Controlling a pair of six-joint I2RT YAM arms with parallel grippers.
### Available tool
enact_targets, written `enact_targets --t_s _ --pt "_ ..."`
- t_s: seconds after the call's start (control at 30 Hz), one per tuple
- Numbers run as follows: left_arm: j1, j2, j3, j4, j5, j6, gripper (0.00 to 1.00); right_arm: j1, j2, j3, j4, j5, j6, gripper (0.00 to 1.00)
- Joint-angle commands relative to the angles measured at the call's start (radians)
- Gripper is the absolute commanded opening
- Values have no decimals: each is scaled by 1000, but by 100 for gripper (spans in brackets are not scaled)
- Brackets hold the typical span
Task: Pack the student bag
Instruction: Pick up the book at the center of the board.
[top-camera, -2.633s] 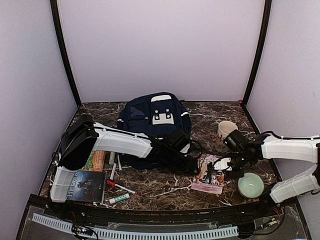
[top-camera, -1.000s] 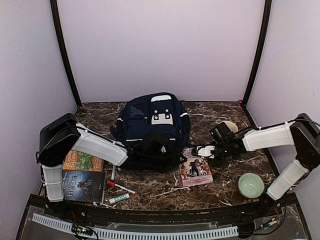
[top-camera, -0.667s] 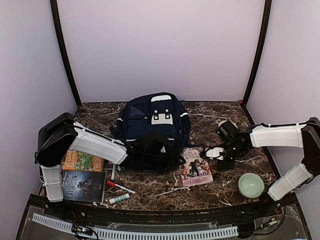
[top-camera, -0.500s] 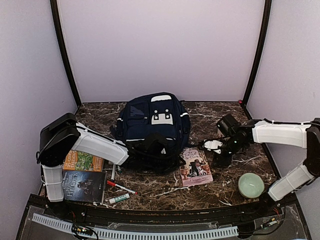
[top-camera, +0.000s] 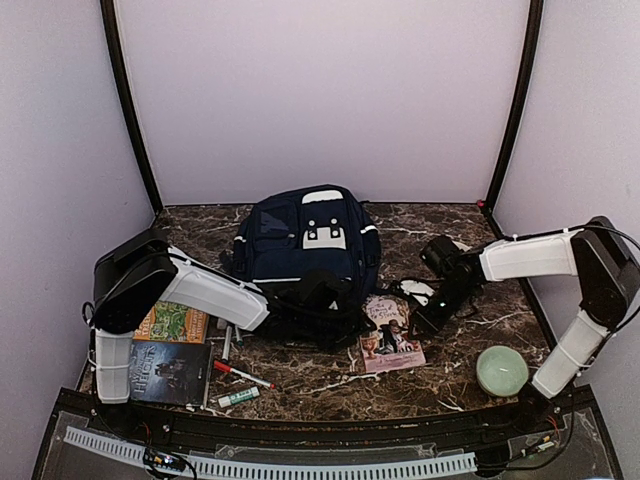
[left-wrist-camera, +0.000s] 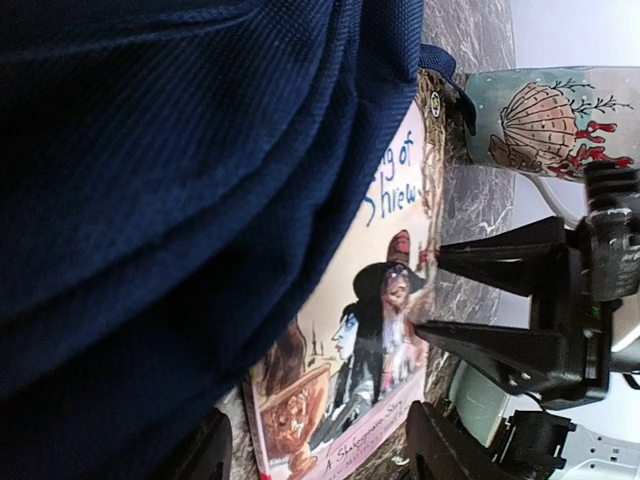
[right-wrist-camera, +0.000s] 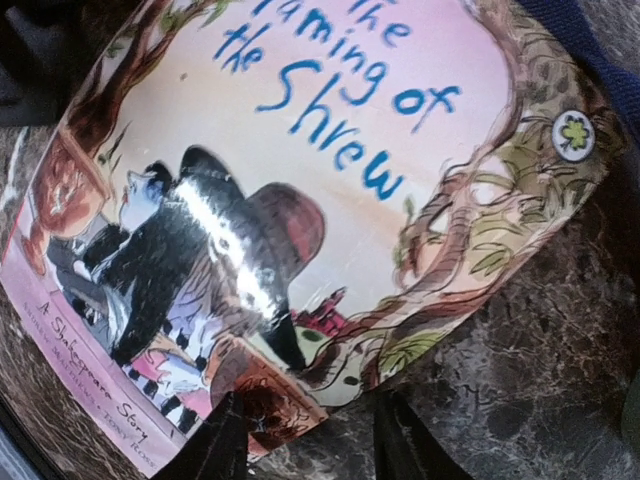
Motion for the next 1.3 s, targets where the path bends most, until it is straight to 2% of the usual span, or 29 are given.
enact_targets --t_s 0.0,0.1,0.2,0.3,0.47,0.63,0.7,0.77,0.8,0.83,0.93,1.07,1.2,1.27 --pt "18 65 9 2 36 -48 63 -5 81 26 34 4 46 37" --pt "23 98 24 49 71 -50 63 -9 123 39 26 10 49 27" --pt "26 119 33 145 103 -36 62 -9 153 48 21 8 47 22" --pt "26 126 32 237 118 -34 59 -9 173 52 17 -2 43 20" --pt "25 113 -35 501 81 -59 55 -9 184 55 13 -8 41 19" --pt "13 84 -95 625 -8 -78 41 -9 175 56 8 -3 37 18" --pt "13 85 -94 607 -18 -100 44 -10 169 55 8 -1 39 18" --pt "9 86 -70 557 -24 -114 57 -9 165 53 9 -3 37 18" --pt "7 84 -52 491 -29 -128 60 -9 163 53 8 -3 37 18" --pt "5 83 -34 410 -30 -161 60 -9 163 54 8 -3 37 18" --pt "-2 85 -32 312 -35 -263 58 -10 161 53 8 -8 36 18" --pt "-22 87 -45 274 -85 -390 59 -9 161 55 6 -19 34 17" --pt "-32 105 5 238 -159 -373 60 -8 161 58 4 -40 32 17" --pt "-31 130 26 316 -170 -310 60 -9 160 58 4 -45 31 16"
